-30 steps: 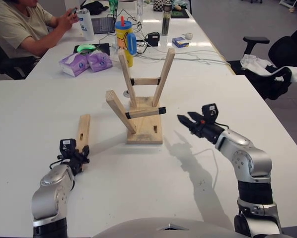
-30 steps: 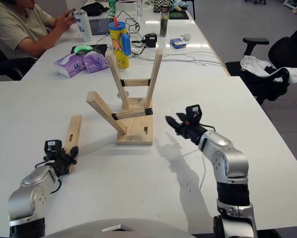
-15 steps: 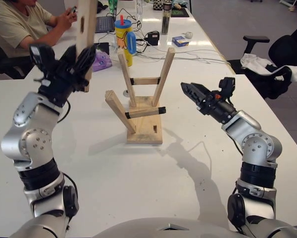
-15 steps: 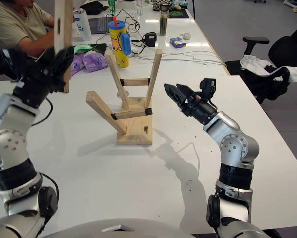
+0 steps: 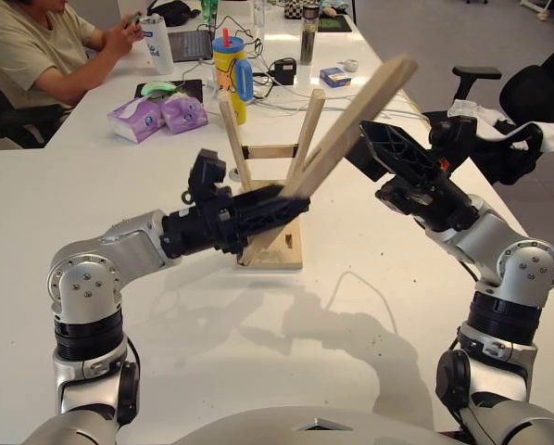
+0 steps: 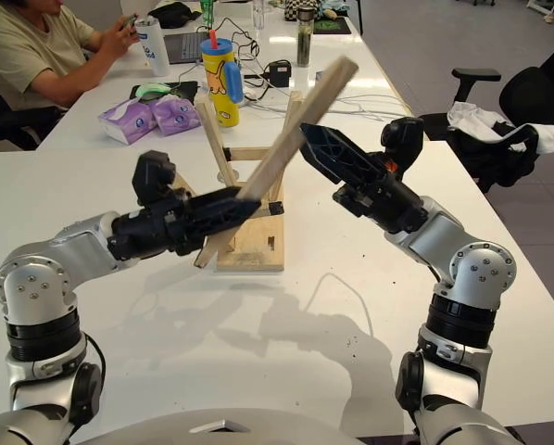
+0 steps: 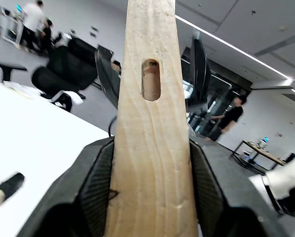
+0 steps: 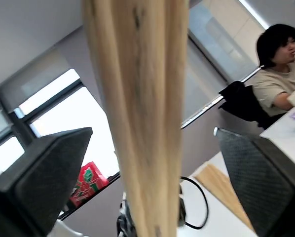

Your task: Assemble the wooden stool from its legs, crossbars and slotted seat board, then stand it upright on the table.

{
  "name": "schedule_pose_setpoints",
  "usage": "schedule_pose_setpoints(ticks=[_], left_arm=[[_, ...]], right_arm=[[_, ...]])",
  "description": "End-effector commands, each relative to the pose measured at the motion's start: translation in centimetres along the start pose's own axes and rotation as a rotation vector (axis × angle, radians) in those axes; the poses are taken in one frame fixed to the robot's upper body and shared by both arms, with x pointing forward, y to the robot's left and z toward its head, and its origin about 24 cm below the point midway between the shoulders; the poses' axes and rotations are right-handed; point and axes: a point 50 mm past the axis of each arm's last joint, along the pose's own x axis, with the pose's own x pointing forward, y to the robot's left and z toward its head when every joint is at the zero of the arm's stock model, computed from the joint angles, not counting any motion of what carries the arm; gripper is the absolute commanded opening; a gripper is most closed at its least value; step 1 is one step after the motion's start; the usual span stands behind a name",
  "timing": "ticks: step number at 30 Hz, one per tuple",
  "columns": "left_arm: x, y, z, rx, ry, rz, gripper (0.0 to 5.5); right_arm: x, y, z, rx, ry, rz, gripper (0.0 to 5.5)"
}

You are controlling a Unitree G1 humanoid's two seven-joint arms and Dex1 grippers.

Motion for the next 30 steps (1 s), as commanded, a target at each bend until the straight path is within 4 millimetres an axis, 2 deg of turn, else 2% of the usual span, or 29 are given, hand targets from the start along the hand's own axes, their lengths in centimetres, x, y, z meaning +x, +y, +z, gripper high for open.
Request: schedule_pose_setpoints(ticks=[1,7,16,19,20,25,30], left_arm=[[-0.6,0.6,-0.9,-0.056,0.075,-0.017,2.04],[-1.1,0.6,-1.1,-0.069,0.074,-0.04,2.04],[-1.6,0.1,-1.4,-0.041,0.075,-0.038,2.04],[-1.6,0.1,-1.4,0.008,0.076,-0.01,2.04],[-1.6,0.2,-1.5,0.009,0.071,-0.007,2.4],[-1.5,0.6,-2.1,-0.034,0.038,0.025,3.11],[-1.9,0.9,-6.3,-0.044,0.109,0.164,3.86]], right_arm=[[-0.2,0.7,-0.5,0.015,0.064,0.004,4.61],[-0.8,0.1,-0.9,0.009,0.139,-0.044,3.76],[-1.1,0.1,-0.7,-0.016,0.17,-0.01,2.35],[-1.3,-0.1,-0.7,-0.025,0.176,-0.018,2.09],[-1.3,-0.2,-0.6,-0.032,0.179,-0.023,2.09],[-1.9,-0.7,-0.3,-0.092,0.224,-0.091,2.09],[-3.0,-1.3,3.7,-0.263,0.28,-0.205,2.09]])
